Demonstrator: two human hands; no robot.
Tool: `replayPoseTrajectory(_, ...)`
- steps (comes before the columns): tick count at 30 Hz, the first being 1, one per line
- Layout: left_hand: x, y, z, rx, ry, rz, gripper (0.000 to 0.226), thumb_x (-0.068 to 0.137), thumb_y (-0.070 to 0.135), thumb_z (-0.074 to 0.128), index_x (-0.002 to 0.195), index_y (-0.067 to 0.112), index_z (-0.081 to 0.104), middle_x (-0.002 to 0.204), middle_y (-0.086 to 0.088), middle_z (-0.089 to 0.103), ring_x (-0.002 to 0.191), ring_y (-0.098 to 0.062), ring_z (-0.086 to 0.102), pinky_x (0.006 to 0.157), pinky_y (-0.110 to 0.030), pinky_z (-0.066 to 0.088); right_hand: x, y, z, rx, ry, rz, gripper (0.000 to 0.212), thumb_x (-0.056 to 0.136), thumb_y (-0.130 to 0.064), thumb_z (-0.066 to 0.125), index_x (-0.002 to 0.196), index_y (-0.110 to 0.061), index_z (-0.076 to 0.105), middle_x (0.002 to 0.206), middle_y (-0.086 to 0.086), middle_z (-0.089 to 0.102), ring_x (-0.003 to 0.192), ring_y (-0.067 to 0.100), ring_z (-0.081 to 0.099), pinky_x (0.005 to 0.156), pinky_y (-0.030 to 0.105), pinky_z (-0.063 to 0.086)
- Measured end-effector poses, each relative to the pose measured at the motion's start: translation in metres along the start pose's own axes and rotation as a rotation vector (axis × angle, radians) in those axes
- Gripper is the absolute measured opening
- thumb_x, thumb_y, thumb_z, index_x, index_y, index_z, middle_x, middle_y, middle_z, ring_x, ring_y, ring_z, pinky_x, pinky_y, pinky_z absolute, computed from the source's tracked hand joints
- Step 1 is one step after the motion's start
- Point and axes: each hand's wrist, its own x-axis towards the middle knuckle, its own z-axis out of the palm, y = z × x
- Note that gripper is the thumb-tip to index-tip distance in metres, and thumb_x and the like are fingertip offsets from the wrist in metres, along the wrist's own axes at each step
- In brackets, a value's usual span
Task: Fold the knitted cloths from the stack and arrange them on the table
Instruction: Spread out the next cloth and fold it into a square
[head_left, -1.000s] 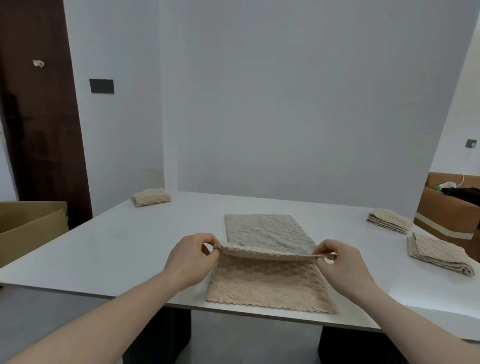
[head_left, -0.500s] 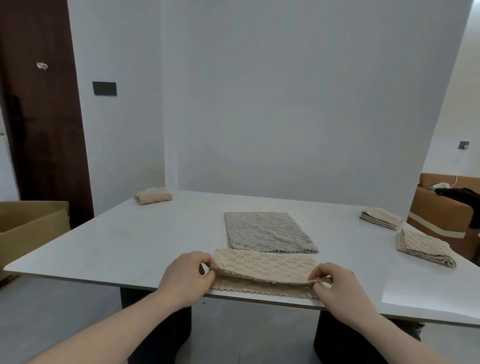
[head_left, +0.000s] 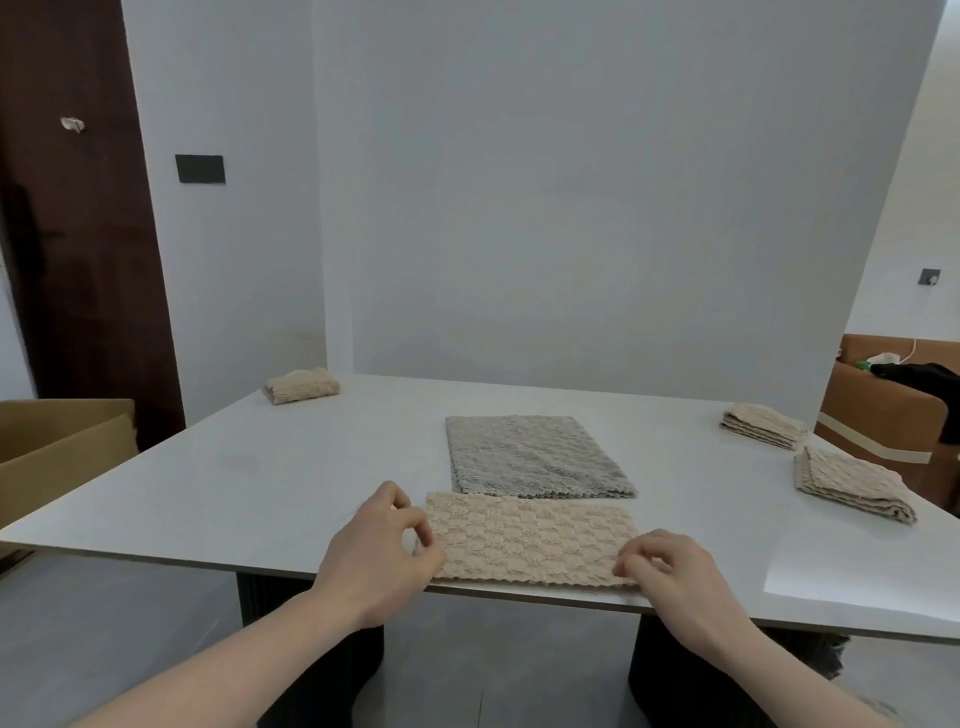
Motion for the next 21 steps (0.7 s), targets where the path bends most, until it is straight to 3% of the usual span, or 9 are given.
replayPoseTrajectory(2, 0.007, 0.016, 0.004, -0.056, 0.068, 0.059, 0.022, 0.081, 0.054, 0.053, 0.084, 0.035, 0.063, 0.104, 0.019, 0.044, 0.098, -0.002, 0.052, 0.082, -0.027, 0.048, 0.011, -0.006, 0.001, 0.002, 0.076, -0.009, 0.018, 0.086, -0.028, 0.061, 0.078, -0.037, 0.074, 0.104, -0.022, 0.068, 0.110, 0.005, 0.053, 0.095, 0.030, 0.040)
replayPoseTrajectory(4, 0.018, 0.033, 0.017, -0.035, 0.006, 0.145, 0.028, 0.088, 0.052, 0.050, 0.105, 0.036, 0.065, 0.119, 0.021, 0.045, 0.116, -0.004, 0.046, 0.102, -0.029, 0.041, 0.023, -0.014, 0.009, -0.109, 0.046, -0.024, 0.022, 0.091, -0.027, 0.060, 0.106, -0.039, 0.071, 0.129, -0.019, 0.060, 0.128, 0.011, 0.044, 0.107, 0.030, 0.034)
replayPoseTrajectory(7, 0.034, 0.053, 0.049, 0.152, -0.207, 0.243, 0.052, 0.098, 0.055, 0.039, 0.146, 0.035, 0.047, 0.160, 0.011, 0.030, 0.148, -0.016, 0.024, 0.123, -0.038, 0.019, 0.036, -0.021, 0.033, -0.365, -0.125, -0.048, 0.050, 0.099, -0.044, 0.046, 0.147, -0.031, 0.047, 0.160, -0.006, 0.035, 0.149, 0.017, 0.025, 0.122, 0.031, 0.017)
replayPoseTrajectory(9, 0.038, 0.057, 0.066, 0.251, -0.317, 0.231, 0.062, 0.101, 0.059, 0.029, 0.158, 0.035, 0.028, 0.169, 0.008, 0.012, 0.155, -0.018, 0.006, 0.127, -0.041, 0.005, 0.038, -0.022, 0.044, -0.473, -0.247, 0.006, 0.063, 0.101, -0.053, 0.032, 0.159, -0.029, 0.025, 0.169, -0.003, 0.013, 0.156, 0.021, 0.007, 0.126, 0.041, 0.007)
replayPoseTrajectory(12, 0.039, 0.053, 0.078, 0.319, -0.425, 0.179, 0.070, 0.099, 0.067, 0.018, 0.161, 0.038, 0.008, 0.170, 0.010, -0.003, 0.157, -0.018, -0.007, 0.127, -0.044, -0.005, 0.033, -0.015, 0.046, -0.535, -0.360, 0.098, 0.070, 0.102, -0.061, 0.020, 0.162, -0.030, 0.004, 0.170, -0.008, -0.004, 0.156, 0.018, -0.009, 0.126, 0.049, -0.002)
replayPoseTrajectory(21, 0.049, 0.008, 0.053, 0.317, -0.470, 0.010, 0.077, 0.095, 0.075, 0.016, 0.161, 0.039, -0.001, 0.169, 0.010, -0.010, 0.157, -0.017, -0.010, 0.126, -0.046, -0.006, 0.041, 0.012, 0.019, -0.559, -0.401, 0.183, 0.083, 0.094, -0.075, 0.016, 0.162, -0.031, -0.001, 0.169, -0.013, -0.007, 0.156, 0.011, -0.007, 0.125, 0.050, -0.007)
